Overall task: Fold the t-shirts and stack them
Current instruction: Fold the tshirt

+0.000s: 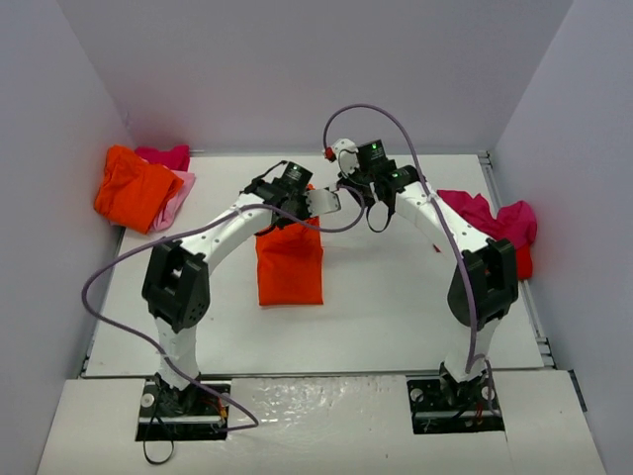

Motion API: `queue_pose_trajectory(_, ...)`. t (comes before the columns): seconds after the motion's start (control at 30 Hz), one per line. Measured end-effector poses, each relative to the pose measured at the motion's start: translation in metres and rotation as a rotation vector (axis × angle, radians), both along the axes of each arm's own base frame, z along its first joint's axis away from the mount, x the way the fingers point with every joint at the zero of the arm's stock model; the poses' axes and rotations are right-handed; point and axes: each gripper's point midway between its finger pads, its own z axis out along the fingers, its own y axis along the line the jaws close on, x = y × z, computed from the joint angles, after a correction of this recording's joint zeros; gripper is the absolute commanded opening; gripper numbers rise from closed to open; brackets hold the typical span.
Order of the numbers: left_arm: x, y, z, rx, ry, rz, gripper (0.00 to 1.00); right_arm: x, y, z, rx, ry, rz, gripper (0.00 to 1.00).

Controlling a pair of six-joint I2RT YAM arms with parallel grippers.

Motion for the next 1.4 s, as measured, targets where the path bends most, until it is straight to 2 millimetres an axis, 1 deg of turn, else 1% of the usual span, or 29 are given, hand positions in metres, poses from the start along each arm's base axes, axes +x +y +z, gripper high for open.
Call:
queue_pose_trajectory(0.07,-0.007,0.013,0.015,-0.010,-0.022,-0.003,0.23,-0.005,0.014,0.016,0.028,-0.035,0.030,0.10)
queue_pose_trajectory(0.1,-0.013,0.021,0.020,-0.012,-0.028,0.000,0.24,-0.009,0.021,0.024,0.035,-0.052,0.045,0.10)
queue_pose_trajectory(0.17,-0.027,0.039,0.026,-0.021,-0.030,0.021,0.25,-0.014,0.027,0.033,0.029,-0.065,0.055,0.11)
queue_pose_trajectory(0.2,-0.033,0.048,0.029,-0.034,-0.029,0.042,0.25,-0.018,0.026,0.034,0.016,-0.055,0.057,0.12)
queue_pose_trajectory(0.23,-0.036,0.056,0.032,-0.049,-0.029,0.058,0.25,-0.019,0.020,0.032,0.002,-0.042,0.043,0.15)
queue_pose_trajectory(0.27,-0.039,0.062,0.035,-0.064,-0.026,0.068,0.27,-0.019,0.012,0.030,-0.014,-0.032,0.016,0.28)
queue_pose_trajectory(0.3,-0.043,0.064,0.037,-0.079,-0.021,0.066,0.29,-0.018,0.001,0.028,-0.030,-0.023,-0.014,0.33)
queue_pose_trajectory(0.37,-0.053,0.066,0.037,-0.093,0.000,0.056,0.36,-0.011,-0.021,0.028,-0.055,-0.026,-0.089,0.37)
queue_pose_trajectory(0.4,-0.058,0.067,0.036,-0.099,0.012,0.050,0.36,-0.008,-0.032,0.028,-0.066,-0.030,-0.128,0.38)
queue_pose_trajectory(0.47,-0.075,0.056,0.024,-0.088,0.054,-0.006,0.37,0.000,-0.057,0.030,-0.092,-0.044,-0.213,0.39)
queue_pose_trajectory(0.53,-0.099,0.043,0.006,-0.061,0.118,-0.072,0.40,0.005,-0.076,0.031,-0.109,-0.054,-0.274,0.40)
queue_pose_trajectory(0.6,-0.125,0.031,-0.012,-0.032,0.183,-0.140,0.41,0.007,-0.092,0.033,-0.126,-0.062,-0.320,0.44)
queue_pose_trajectory(0.67,-0.147,0.022,-0.025,-0.009,0.235,-0.199,0.42,0.004,-0.102,0.034,-0.143,-0.069,-0.350,0.48)
queue_pose_trajectory(0.7,-0.156,0.017,-0.030,0.001,0.255,-0.224,0.42,0.002,-0.106,0.034,-0.151,-0.072,-0.361,0.48)
queue_pose_trajectory(0.77,-0.170,0.010,-0.036,0.019,0.274,-0.266,0.42,-0.004,-0.113,0.033,-0.170,-0.076,-0.388,0.48)
queue_pose_trajectory(0.87,-0.189,0.000,-0.049,0.049,0.308,-0.323,0.42,-0.014,-0.122,0.022,-0.200,-0.055,-0.412,0.49)
queue_pose_trajectory(0.97,-0.201,-0.007,-0.062,0.072,0.336,-0.360,0.43,-0.021,-0.128,0.008,-0.229,-0.024,-0.421,0.49)
queue_pose_trajectory(1.07,-0.206,-0.011,-0.074,0.083,0.349,-0.373,0.43,-0.025,-0.133,0.001,-0.244,-0.008,-0.434,0.49)
queue_pose_trajectory(1.13,-0.207,-0.013,-0.083,0.090,0.350,-0.374,0.43,-0.024,-0.139,0.000,-0.242,-0.004,-0.448,0.49)
queue_pose_trajectory(1.3,-0.203,-0.013,-0.106,0.120,0.353,-0.361,0.43,-0.021,-0.159,0.000,-0.235,-0.001,-0.503,0.49)
queue_pose_trajectory(1.4,-0.199,-0.015,-0.108,0.119,0.338,-0.358,0.43,-0.021,-0.164,0.000,-0.230,0.001,-0.520,0.49)
